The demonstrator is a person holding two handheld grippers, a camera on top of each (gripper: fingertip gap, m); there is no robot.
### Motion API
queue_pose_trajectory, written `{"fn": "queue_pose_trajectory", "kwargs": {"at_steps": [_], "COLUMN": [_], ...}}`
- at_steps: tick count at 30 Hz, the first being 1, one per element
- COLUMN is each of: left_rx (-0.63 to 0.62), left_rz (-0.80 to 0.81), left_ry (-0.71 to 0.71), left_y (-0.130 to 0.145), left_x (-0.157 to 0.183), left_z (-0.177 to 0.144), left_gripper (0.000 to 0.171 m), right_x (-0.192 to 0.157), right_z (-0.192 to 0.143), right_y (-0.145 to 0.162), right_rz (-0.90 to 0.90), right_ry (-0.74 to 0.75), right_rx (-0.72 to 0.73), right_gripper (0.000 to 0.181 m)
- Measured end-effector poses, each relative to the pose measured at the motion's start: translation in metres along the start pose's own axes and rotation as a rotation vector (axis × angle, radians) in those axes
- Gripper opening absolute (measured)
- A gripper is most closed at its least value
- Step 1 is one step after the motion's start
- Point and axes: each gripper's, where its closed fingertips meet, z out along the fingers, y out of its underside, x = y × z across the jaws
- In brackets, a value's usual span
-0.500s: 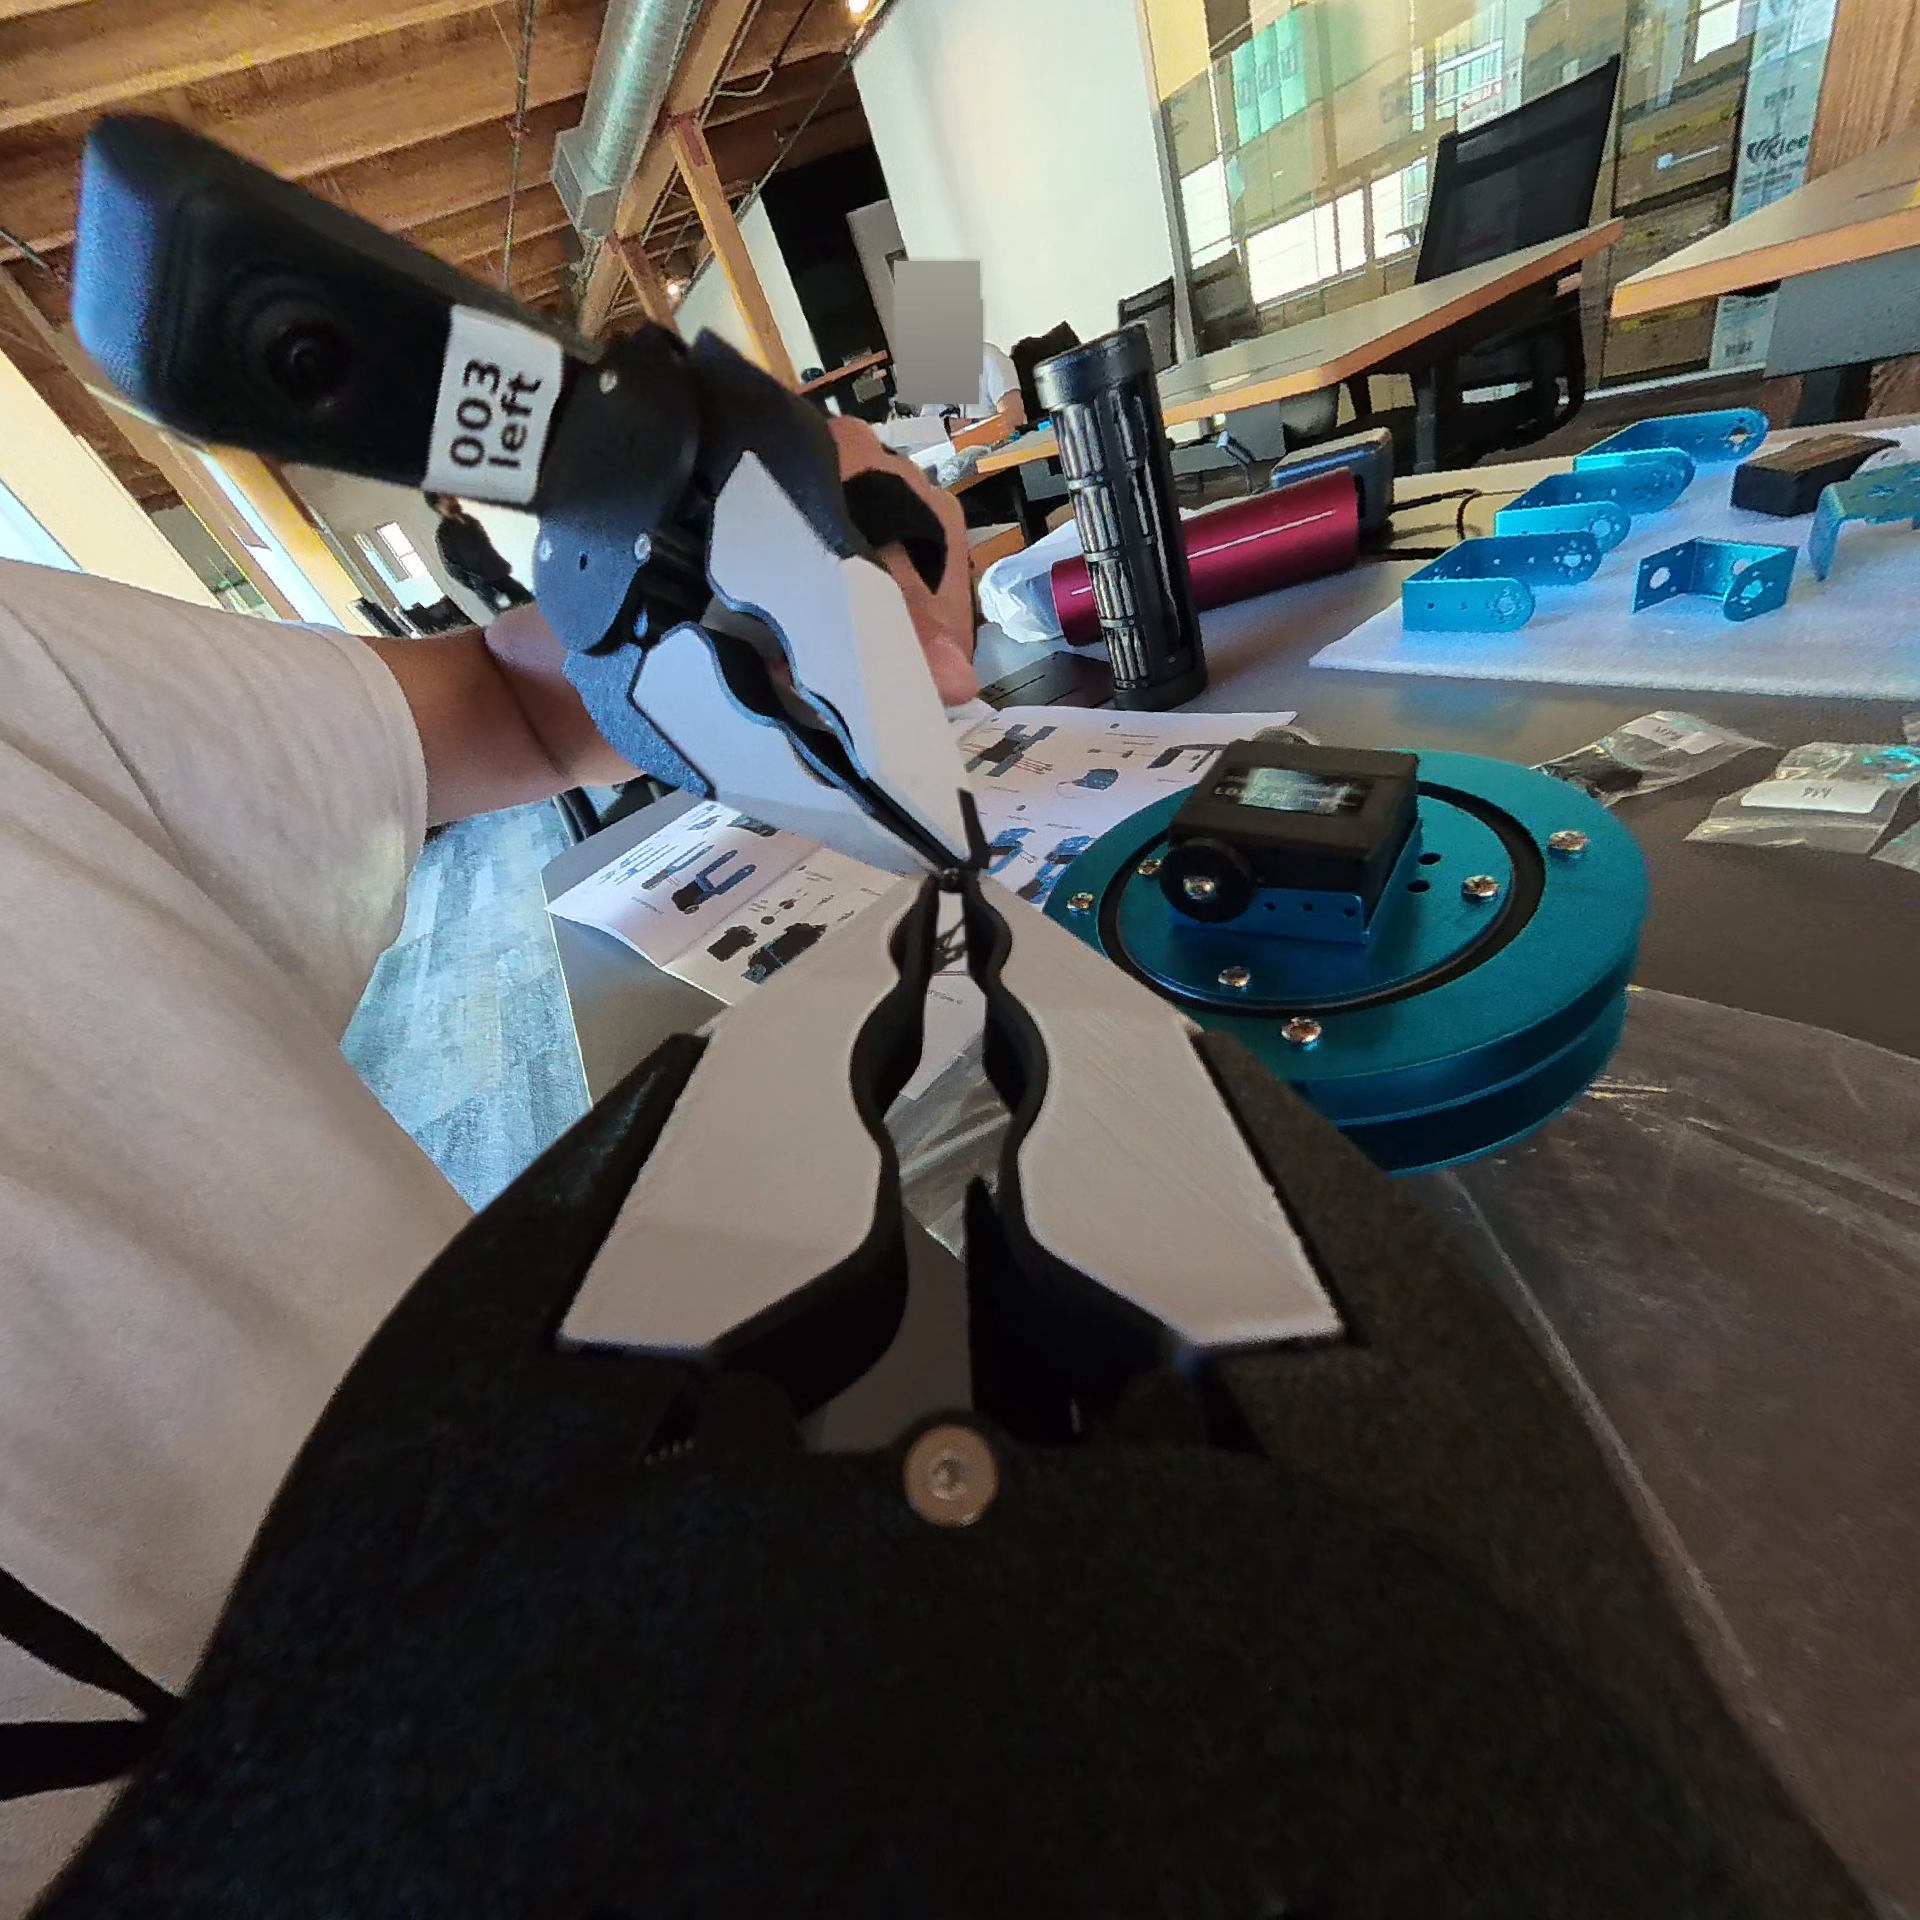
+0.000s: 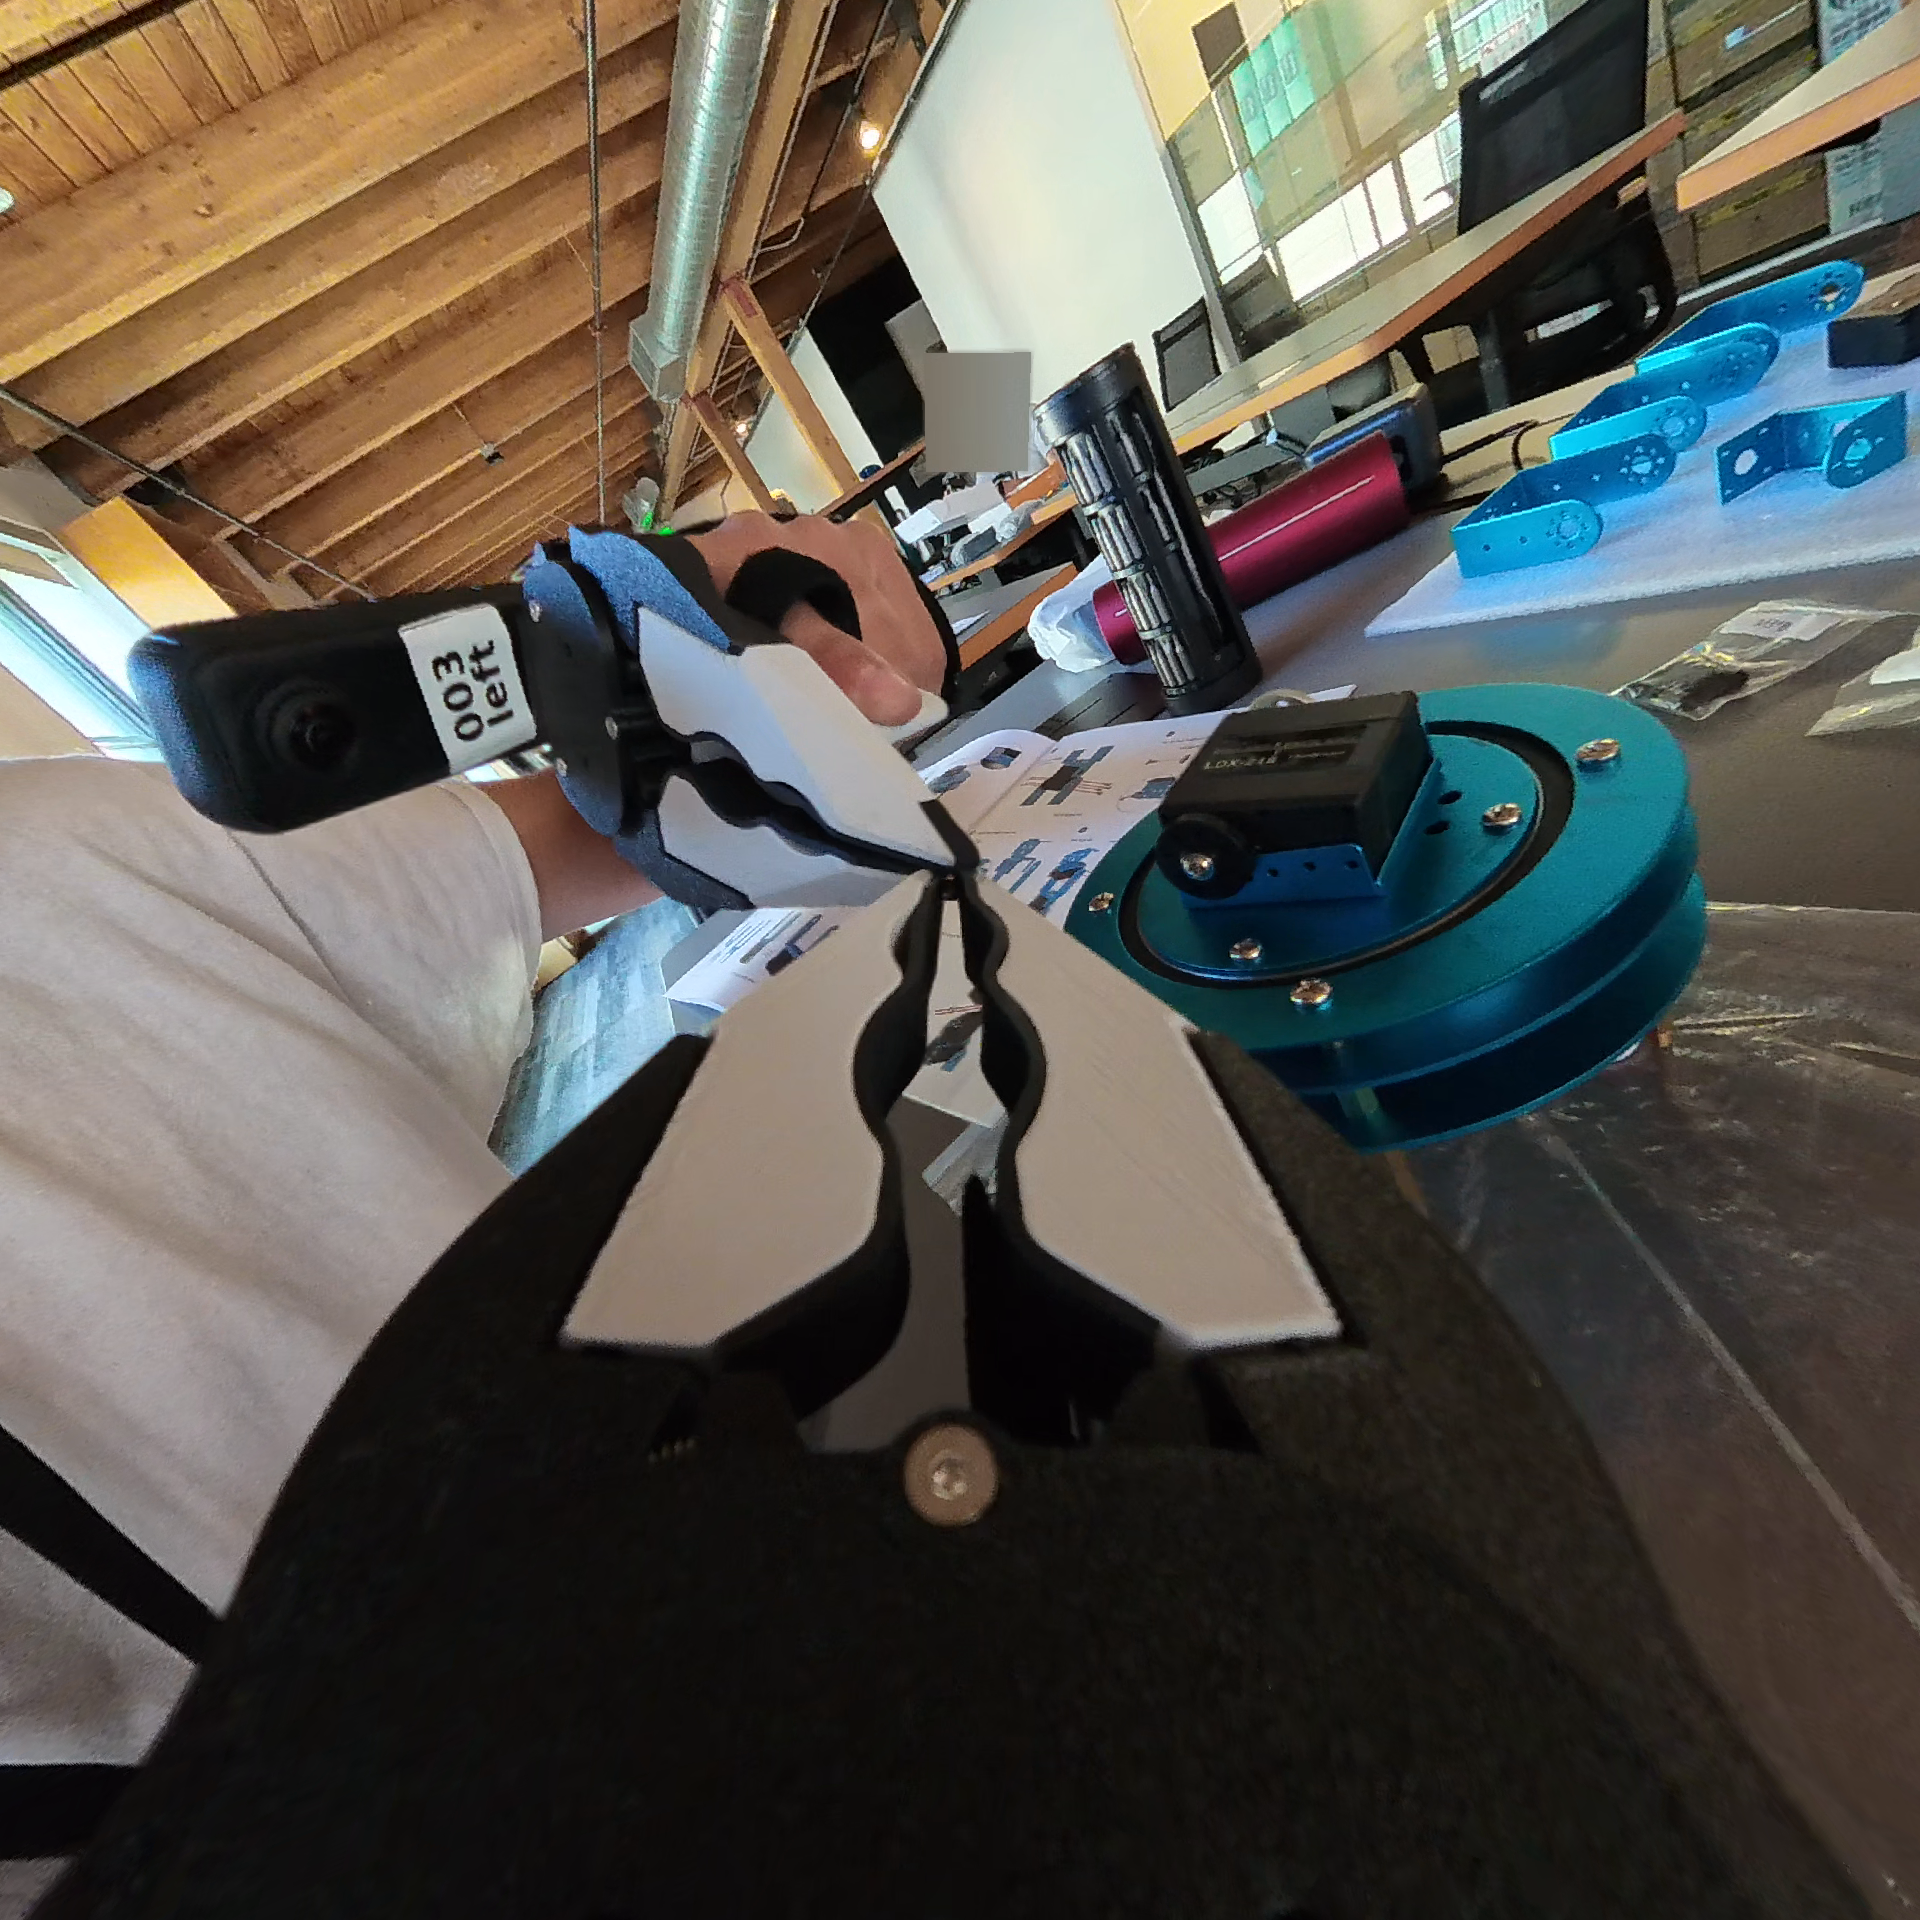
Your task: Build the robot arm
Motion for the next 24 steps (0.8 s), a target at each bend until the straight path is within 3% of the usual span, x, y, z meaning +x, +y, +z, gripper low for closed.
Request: {"fn": "queue_pose_trajectory", "kwargs": {"at_steps": [7, 11, 13, 17, 20, 24], "left_rx": [0.011, -0.009, -0.006, -0.032, 0.010, 0.059], "left_rz": [-0.153, -0.468, -0.593, -0.553, -0.600, -0.689], "left_ry": [0.078, 0.213, 0.266, 0.252, 0.288, 0.276], "left_y": [0.006, 0.034, 0.047, 0.069, 0.066, 0.067], "left_x": [0.004, -0.008, -0.013, -0.017, -0.018, -0.020], "left_z": [0.000, 0.001, 0.004, 0.015, 0.019, 0.019], "left_gripper": [0.001, 0.034, 0.036, 0.035, 0.035, 0.037], "right_x": [0.007, 0.021, 0.028, 0.045, 0.058, 0.070], "right_z": [0.000, -0.011, -0.015, -0.019, -0.026, -0.022], "right_y": [0.003, -0.008, -0.009, -0.004, -0.008, -0.008], "right_rz": [-0.180, -0.411, -0.514, -0.670, -0.857, -1.203], "right_ry": [0.146, 0.350, 0.443, 0.578, 0.661, 0.596], "right_rx": [-0.043, -0.037, -0.056, -0.139, -0.214, -0.315], "right_gripper": [0.001, 0.000, 0.000, 0.000, 0.000, 0.001]}}
